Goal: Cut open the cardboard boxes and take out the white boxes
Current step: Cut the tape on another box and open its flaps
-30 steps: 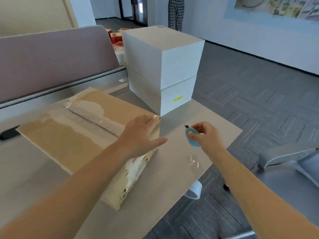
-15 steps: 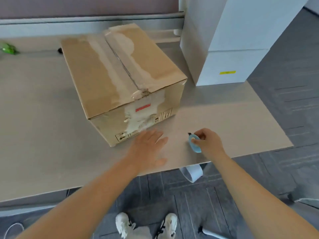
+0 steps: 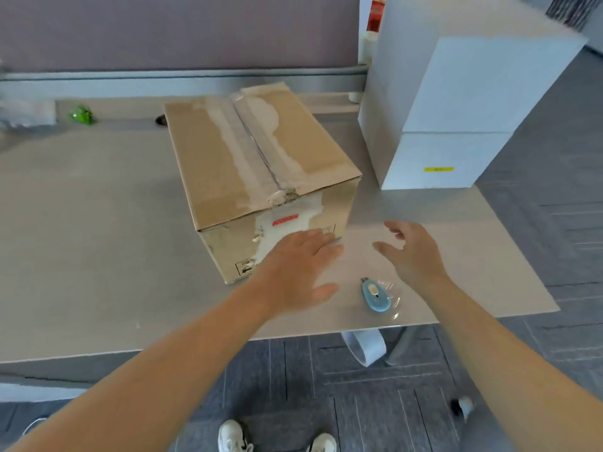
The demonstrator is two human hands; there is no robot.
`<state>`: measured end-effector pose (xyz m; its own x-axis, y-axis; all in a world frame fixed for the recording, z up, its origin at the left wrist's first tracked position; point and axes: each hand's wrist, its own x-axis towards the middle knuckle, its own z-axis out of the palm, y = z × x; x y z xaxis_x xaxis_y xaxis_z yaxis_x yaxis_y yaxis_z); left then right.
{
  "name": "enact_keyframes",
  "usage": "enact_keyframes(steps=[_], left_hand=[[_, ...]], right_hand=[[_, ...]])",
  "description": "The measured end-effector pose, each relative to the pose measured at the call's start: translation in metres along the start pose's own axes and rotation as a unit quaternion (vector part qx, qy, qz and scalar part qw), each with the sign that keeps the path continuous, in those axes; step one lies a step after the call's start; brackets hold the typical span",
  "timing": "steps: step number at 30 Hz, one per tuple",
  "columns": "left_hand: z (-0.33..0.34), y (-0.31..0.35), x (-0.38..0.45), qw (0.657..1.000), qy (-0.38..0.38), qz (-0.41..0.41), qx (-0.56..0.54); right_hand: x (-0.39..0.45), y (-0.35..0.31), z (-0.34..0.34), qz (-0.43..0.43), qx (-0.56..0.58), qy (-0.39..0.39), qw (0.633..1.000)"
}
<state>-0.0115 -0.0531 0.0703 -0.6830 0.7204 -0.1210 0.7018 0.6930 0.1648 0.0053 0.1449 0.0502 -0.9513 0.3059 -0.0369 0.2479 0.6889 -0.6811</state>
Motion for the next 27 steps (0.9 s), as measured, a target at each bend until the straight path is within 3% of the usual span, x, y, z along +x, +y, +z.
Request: enact_keyframes(steps=[4,5,8,15,19,27], left_hand=[[-0.035,-0.001,0.000,0.988,0.151,0.023,0.011],[-0.042,-0.007,0.001,0.988,0.153,0.012,0.022],[-0.053,-0.028,-0.003,0.993,0.078,-0.084,0.039],[-0.054,-0.079,-0.005,0.981,0.030,-0.190,0.034],[-0.049,-0.097,0.000,0.976,0.008,-0.215,0.026],[-0.047,-0.136,-0.022,0.977,0.020,-0.213,0.004]], right_hand=[[0.016,-0.038,-0.018,-0.076,-0.006,0.006,0.997],[0.019,-0.046,-0.019,-0.089,-0.007,0.003,0.996],[0.028,-0.065,-0.018,-0.125,-0.011,-0.025,0.992],[0.055,-0.087,0.007,-0.138,-0.058,-0.091,0.984],[0.071,-0.091,0.018,-0.135,-0.092,-0.111,0.980],[0.052,-0.116,0.031,-0.148,-0.180,-0.074,0.970]])
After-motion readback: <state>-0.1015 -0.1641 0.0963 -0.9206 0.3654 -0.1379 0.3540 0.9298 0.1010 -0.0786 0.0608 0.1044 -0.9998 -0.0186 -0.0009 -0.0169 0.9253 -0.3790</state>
